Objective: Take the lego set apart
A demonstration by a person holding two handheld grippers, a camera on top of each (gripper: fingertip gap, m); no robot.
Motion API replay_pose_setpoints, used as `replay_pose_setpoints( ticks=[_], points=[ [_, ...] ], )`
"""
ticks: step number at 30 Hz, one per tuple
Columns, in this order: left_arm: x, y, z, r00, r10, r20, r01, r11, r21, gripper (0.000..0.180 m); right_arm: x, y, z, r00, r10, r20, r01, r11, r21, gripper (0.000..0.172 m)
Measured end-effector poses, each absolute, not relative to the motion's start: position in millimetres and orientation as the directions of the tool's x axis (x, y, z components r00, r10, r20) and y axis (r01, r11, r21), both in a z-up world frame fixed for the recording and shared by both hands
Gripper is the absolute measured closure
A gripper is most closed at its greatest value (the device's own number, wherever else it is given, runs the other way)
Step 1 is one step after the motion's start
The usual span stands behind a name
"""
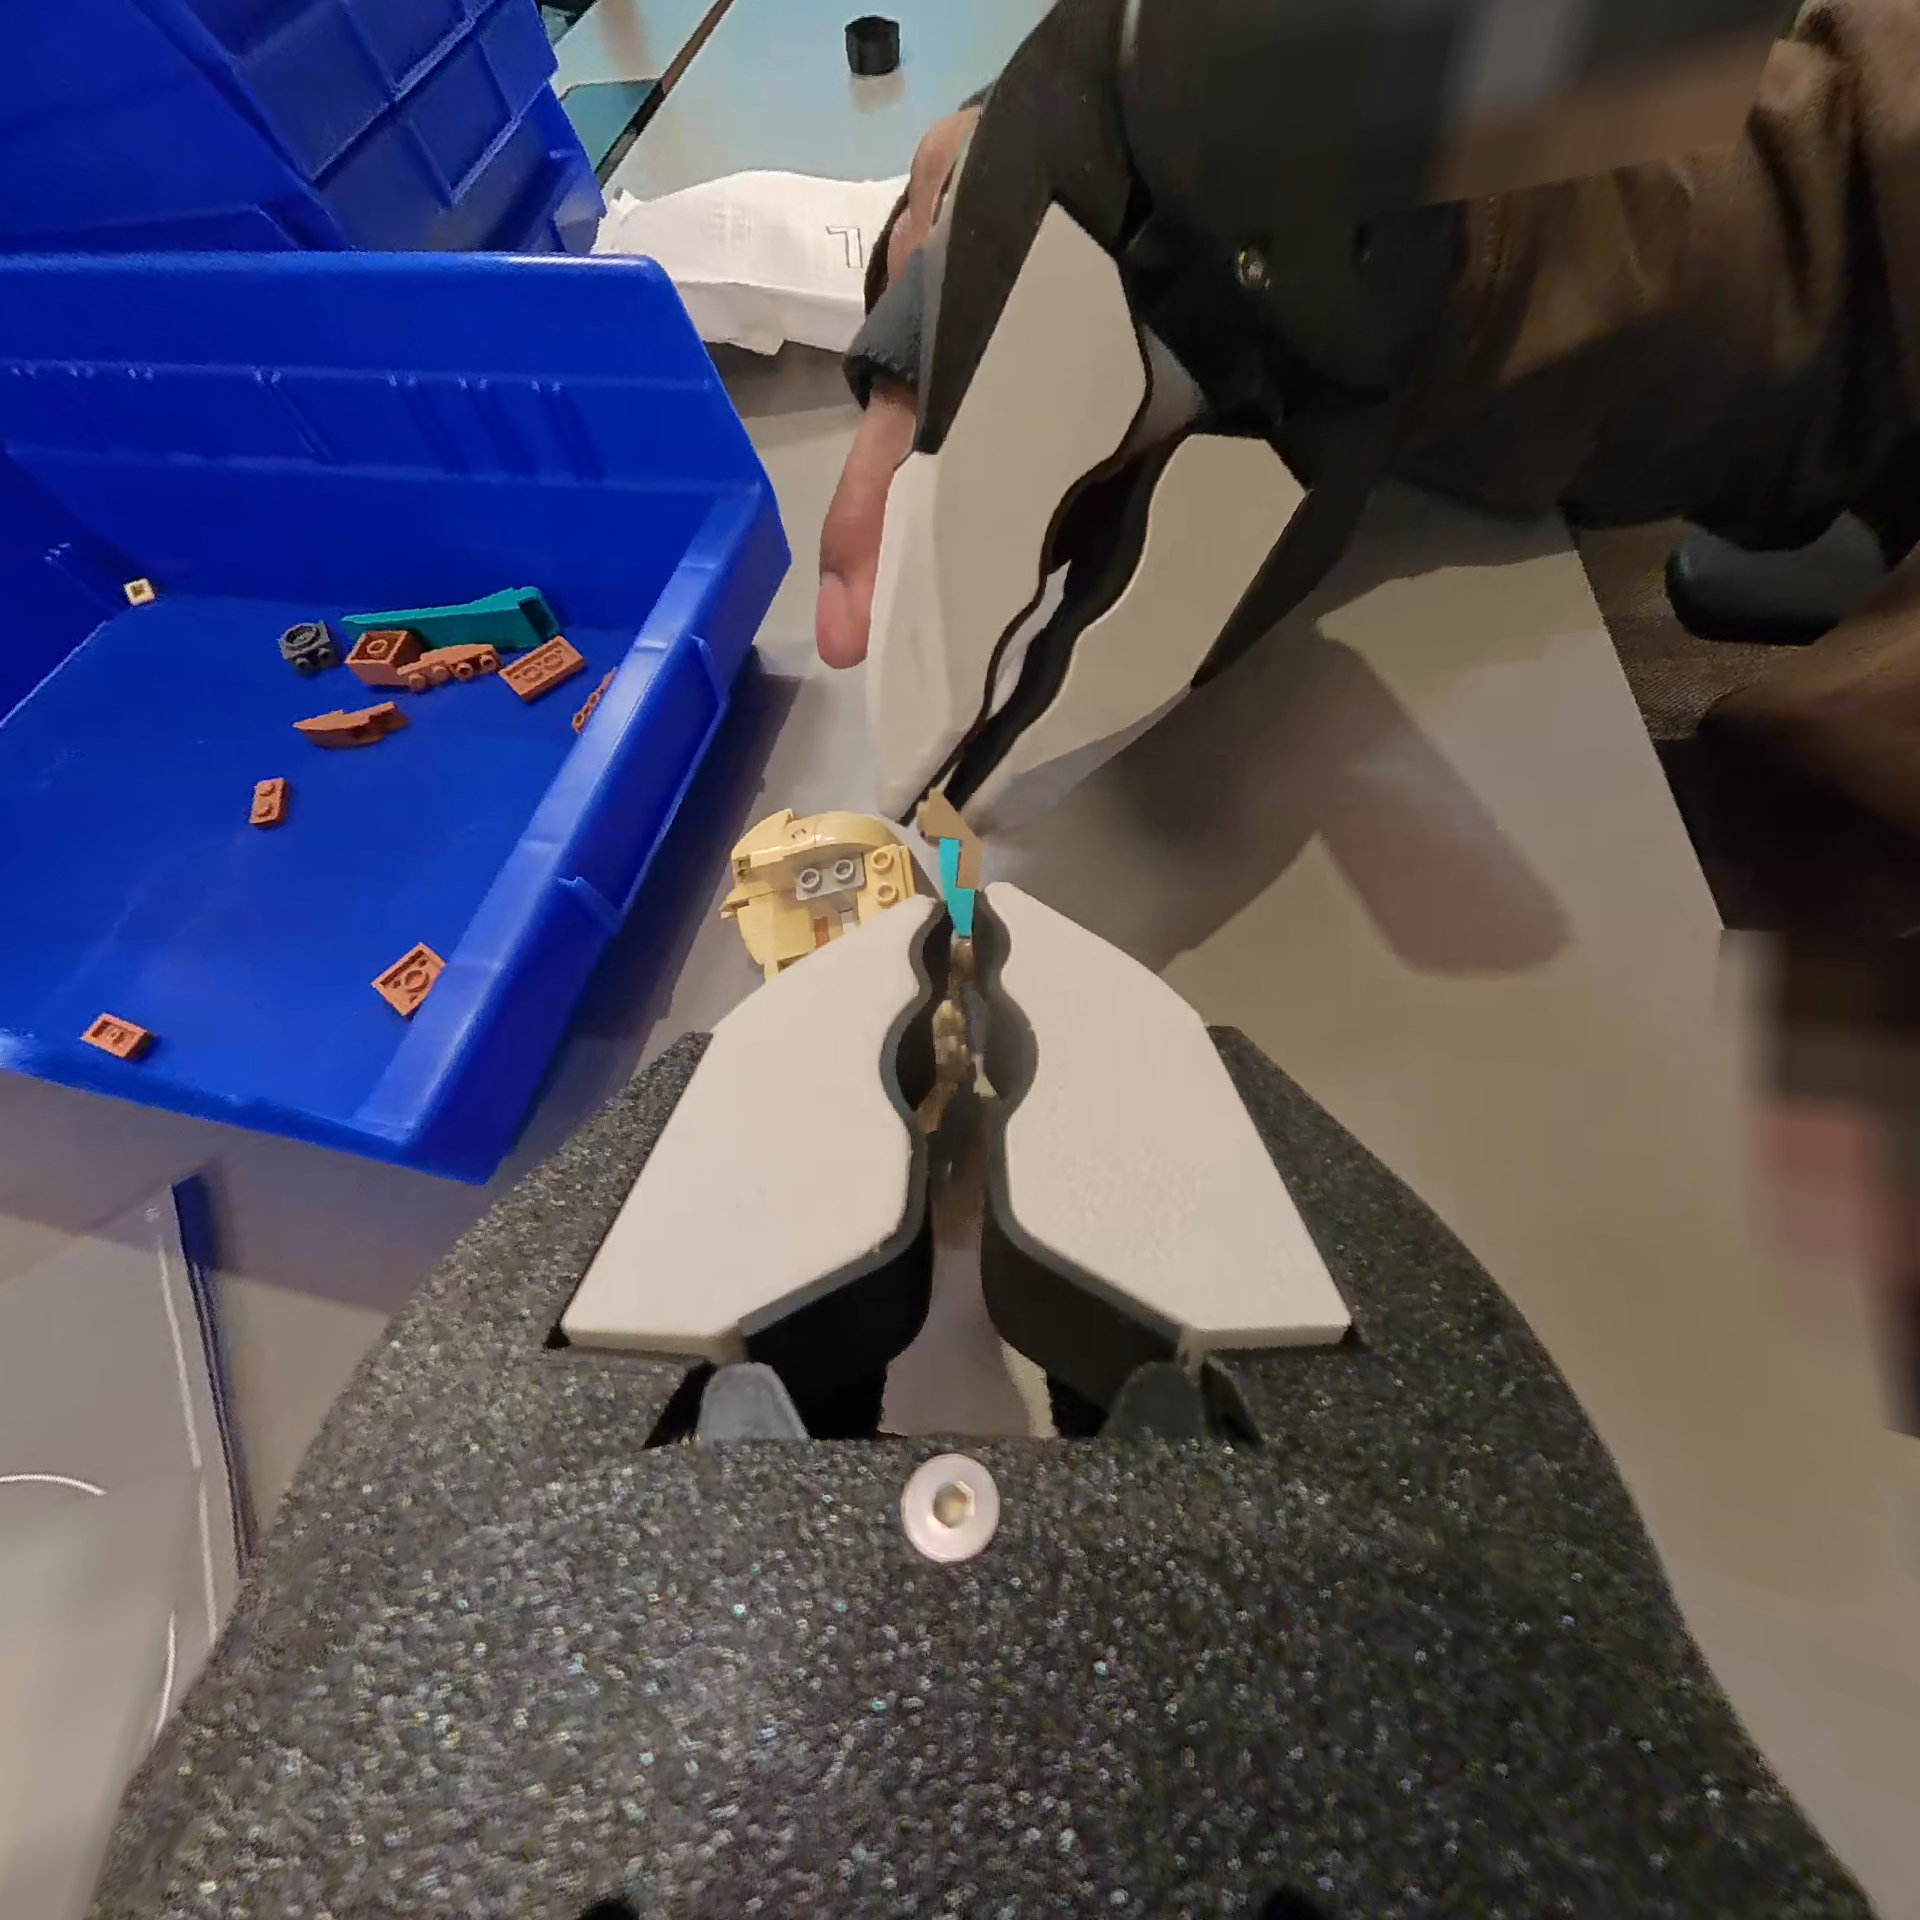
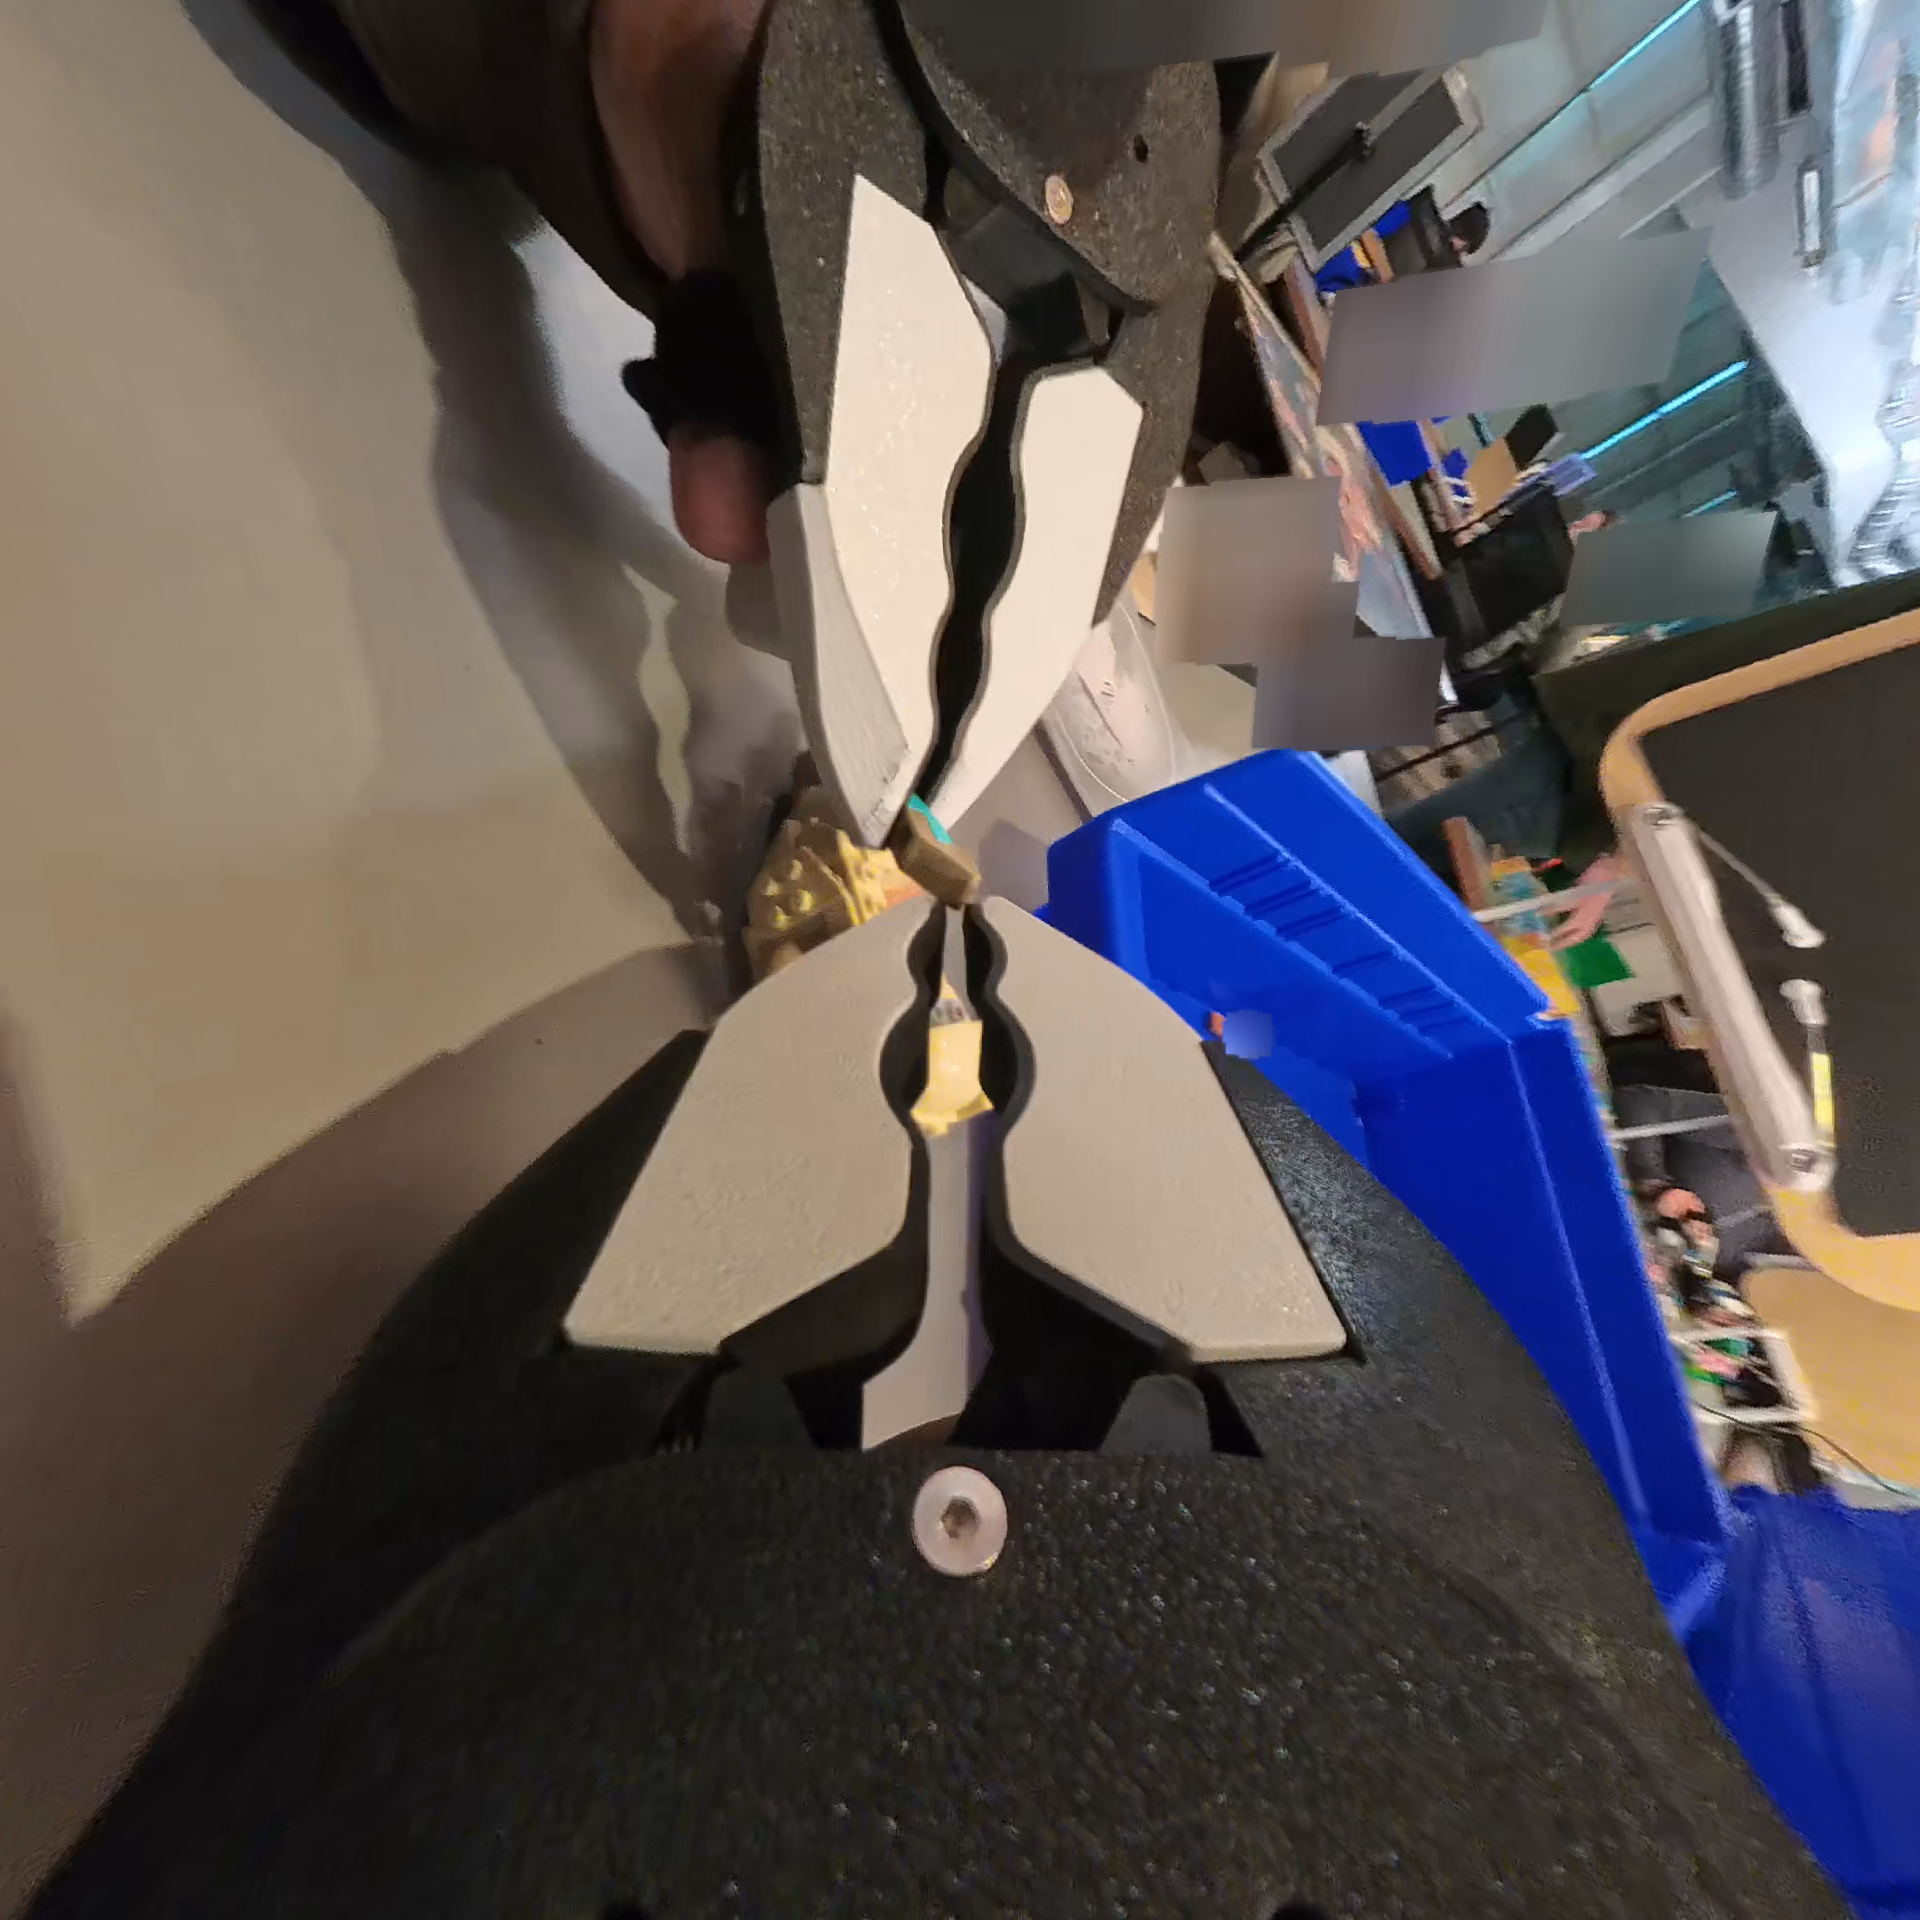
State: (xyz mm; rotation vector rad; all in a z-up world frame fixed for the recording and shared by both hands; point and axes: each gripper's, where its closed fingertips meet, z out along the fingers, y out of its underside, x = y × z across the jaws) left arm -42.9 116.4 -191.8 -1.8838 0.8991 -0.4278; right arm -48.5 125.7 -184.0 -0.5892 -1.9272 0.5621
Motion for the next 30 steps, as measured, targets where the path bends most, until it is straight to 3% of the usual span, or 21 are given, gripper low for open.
replay_pose_setpoints(
  ticks=[6, 15, 19, 23, 30],
  points=[
    [-48, 120, -197, 0.674, -0.710, -0.204, -0.501, -0.236, -0.832, 0.177, -51, 131, -182, -0.288, 0.503, 0.815, 0.130, 0.864, -0.487, 0.157],
    [-46, 119, -195, 0.693, -0.709, -0.130, -0.446, -0.280, -0.850, 0.177, -57, 126, -186, -0.206, 0.219, 0.954, 0.119, 0.973, -0.198, 0.155],
    [-46, 118, -194, 0.702, -0.707, -0.086, -0.413, -0.305, -0.858, 0.176, -60, 127, -183, -0.162, 0.164, 0.973, 0.129, 0.981, -0.144, 0.162],
    [-47, 117, -191, 0.698, -0.714, -0.060, -0.387, -0.305, -0.870, 0.177, -61, 127, -182, -0.163, 0.202, 0.966, 0.135, 0.974, -0.181, 0.162],
    [-47, 119, -191, 0.647, -0.696, -0.310, -0.569, -0.170, -0.805, 0.176, -58, 127, -187, -0.262, 0.491, 0.831, 0.172, 0.871, -0.460, 0.162]
  ],
)
